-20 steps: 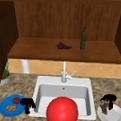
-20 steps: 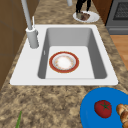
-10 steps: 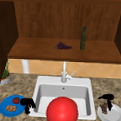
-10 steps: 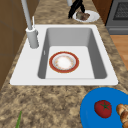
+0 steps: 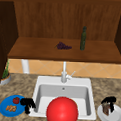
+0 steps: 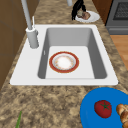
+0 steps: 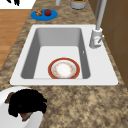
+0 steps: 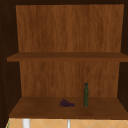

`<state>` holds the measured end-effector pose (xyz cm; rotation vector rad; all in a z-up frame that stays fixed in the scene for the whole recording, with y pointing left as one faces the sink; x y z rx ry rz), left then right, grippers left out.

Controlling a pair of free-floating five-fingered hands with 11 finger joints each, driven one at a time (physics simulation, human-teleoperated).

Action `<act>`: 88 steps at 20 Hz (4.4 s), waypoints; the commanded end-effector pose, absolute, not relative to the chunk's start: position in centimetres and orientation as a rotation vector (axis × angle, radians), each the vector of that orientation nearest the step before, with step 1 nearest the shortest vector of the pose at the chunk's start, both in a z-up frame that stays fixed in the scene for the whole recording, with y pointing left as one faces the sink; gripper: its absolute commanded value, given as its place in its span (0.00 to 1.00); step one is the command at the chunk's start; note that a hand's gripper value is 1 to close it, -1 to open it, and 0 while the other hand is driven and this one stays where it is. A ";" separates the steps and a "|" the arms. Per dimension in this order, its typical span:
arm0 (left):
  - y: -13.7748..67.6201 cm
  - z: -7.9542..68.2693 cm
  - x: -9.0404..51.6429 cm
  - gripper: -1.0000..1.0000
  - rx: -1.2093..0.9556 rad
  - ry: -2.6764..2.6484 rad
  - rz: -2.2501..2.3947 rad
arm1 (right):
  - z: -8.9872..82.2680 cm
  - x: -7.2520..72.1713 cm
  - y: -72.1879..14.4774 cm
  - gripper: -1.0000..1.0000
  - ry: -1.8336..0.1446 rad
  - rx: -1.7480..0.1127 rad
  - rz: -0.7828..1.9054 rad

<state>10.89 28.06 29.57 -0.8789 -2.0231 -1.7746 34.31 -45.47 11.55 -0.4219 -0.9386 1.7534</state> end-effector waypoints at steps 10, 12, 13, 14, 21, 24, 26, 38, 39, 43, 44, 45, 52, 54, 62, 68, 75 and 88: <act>28.1 29.6 10.9 0.50 -0.879 -2.023 -1.775 | 12.8 34.2 -45.2 1.00 -1.071 -0.520 1.733; 28.1 29.6 10.9 0.50 -0.879 -2.023 -1.775 | 13.2 34.4 -45.3 1.00 -1.081 -0.514 1.722; 28.1 29.6 10.9 0.50 -0.879 -2.023 -1.775 | 13.7 34.6 -45.2 1.00 -1.072 -0.498 1.707; 28.1 29.6 10.9 0.50 -0.879 -2.023 -1.775 | 14.3 34.8 -45.2 1.00 -1.076 -0.491 1.695; 28.1 29.6 10.9 0.50 -0.879 -2.023 -1.775 | 17.3 35.3 -44.7 1.00 -1.049 -0.434 1.673; 28.1 29.6 10.9 0.50 -0.879 -2.023 -1.775 | 18.3 35.1 -43.2 1.00 -1.061 -0.446 1.672; 28.1 29.6 10.9 0.50 -0.879 -2.023 -1.775 | 19.2 35.2 -41.5 1.00 -1.038 -0.447 1.709; 28.1 29.6 10.9 0.50 -0.879 -2.023 -1.775 | 23.3 35.6 -32.7 1.00 -0.955 -0.472 1.752; 28.1 29.6 10.9 0.50 -0.879 -2.023 -1.775 | 23.6 35.7 -31.9 1.00 -0.950 -0.468 1.753; 28.1 29.6 10.9 0.50 -0.879 -2.023 -1.775 | 24.8 35.9 -28.7 1.00 -0.931 -0.453 1.754; 28.1 29.6 10.9 0.50 -0.879 -2.023 -1.775 | 25.0 36.0 -27.9 1.00 -0.926 -0.449 1.754; 28.1 29.6 10.9 0.50 -0.879 -2.023 -1.775 | 25.3 36.0 -27.1 1.00 -0.923 -0.447 1.755; 28.1 29.6 10.9 0.50 -0.879 -2.023 -1.775 | 24.7 36.9 -21.3 1.00 -0.926 -0.470 1.745; 28.1 29.6 10.9 0.50 -0.879 -2.023 -1.775 | 23.4 37.2 -19.7 1.00 -0.934 -0.484 1.739; 28.1 29.6 10.9 0.50 -0.879 -2.023 -1.775 | 18.0 38.9 -14.9 1.00 -0.942 -0.506 1.702; 28.1 29.6 10.9 0.50 -0.879 -2.023 -1.775 | 13.5 41.8 -13.2 1.00 -0.936 -0.509 1.679; 28.1 29.6 10.9 0.50 -0.879 -2.023 -1.775 | 8.6 44.5 -11.0 1.00 -0.941 -0.507 1.690; 28.1 29.6 10.9 0.50 -0.879 -2.023 -1.775 | -1.8 48.9 -6.9 1.00 -0.884 -0.564 1.671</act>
